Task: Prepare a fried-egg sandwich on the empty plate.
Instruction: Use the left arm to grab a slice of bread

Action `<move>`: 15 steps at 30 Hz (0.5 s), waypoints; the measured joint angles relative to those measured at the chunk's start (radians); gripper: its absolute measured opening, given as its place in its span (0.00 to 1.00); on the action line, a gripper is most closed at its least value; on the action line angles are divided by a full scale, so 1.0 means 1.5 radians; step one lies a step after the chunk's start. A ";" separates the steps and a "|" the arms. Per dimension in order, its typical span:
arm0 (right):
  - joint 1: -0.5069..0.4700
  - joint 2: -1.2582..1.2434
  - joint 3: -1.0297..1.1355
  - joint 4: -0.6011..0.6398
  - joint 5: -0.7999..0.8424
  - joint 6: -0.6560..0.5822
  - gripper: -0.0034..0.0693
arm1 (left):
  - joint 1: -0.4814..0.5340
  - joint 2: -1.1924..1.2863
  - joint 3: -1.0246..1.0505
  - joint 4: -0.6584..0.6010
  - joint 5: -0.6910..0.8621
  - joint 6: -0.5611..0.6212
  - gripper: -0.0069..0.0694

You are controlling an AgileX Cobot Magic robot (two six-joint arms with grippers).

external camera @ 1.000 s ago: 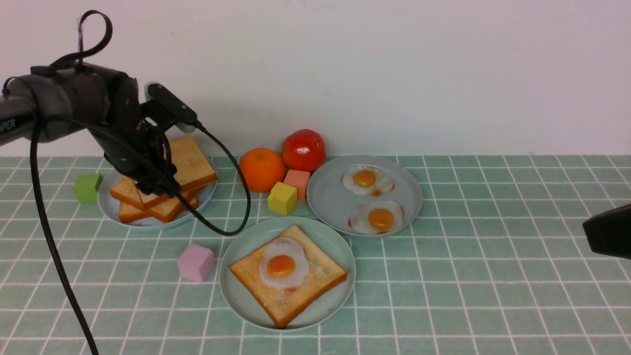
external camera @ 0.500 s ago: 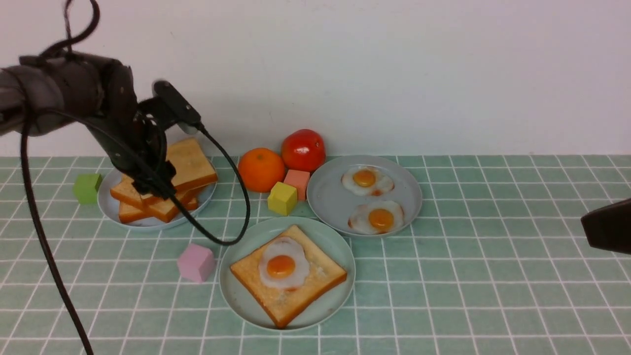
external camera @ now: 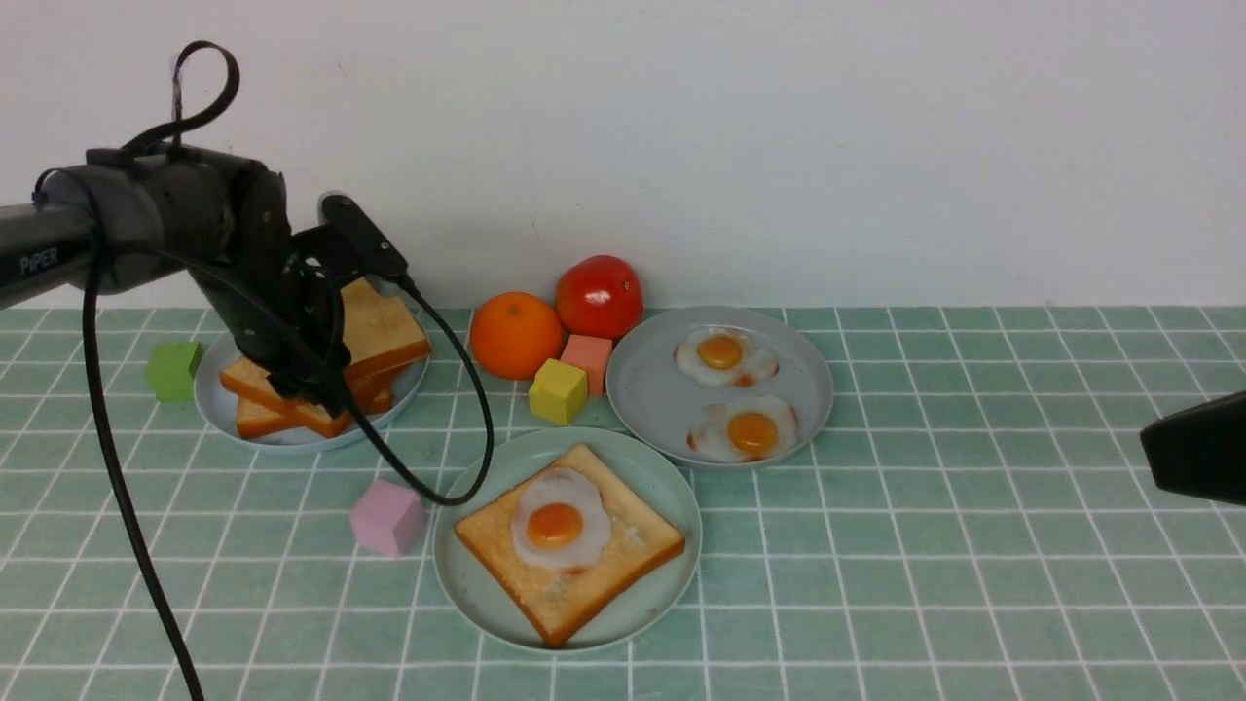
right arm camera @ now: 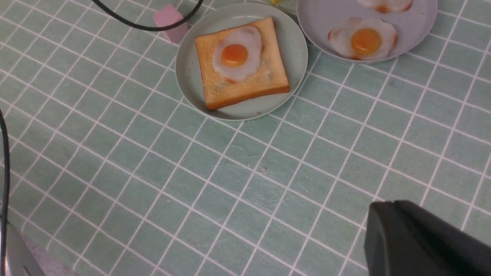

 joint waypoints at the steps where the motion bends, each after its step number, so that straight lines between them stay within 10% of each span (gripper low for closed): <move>1: 0.000 0.000 0.000 0.001 0.000 0.000 0.08 | 0.000 0.000 0.000 0.001 -0.001 0.000 0.37; 15: 0.000 0.000 0.000 0.003 0.016 0.000 0.09 | -0.022 -0.148 0.050 -0.093 0.066 -0.132 0.21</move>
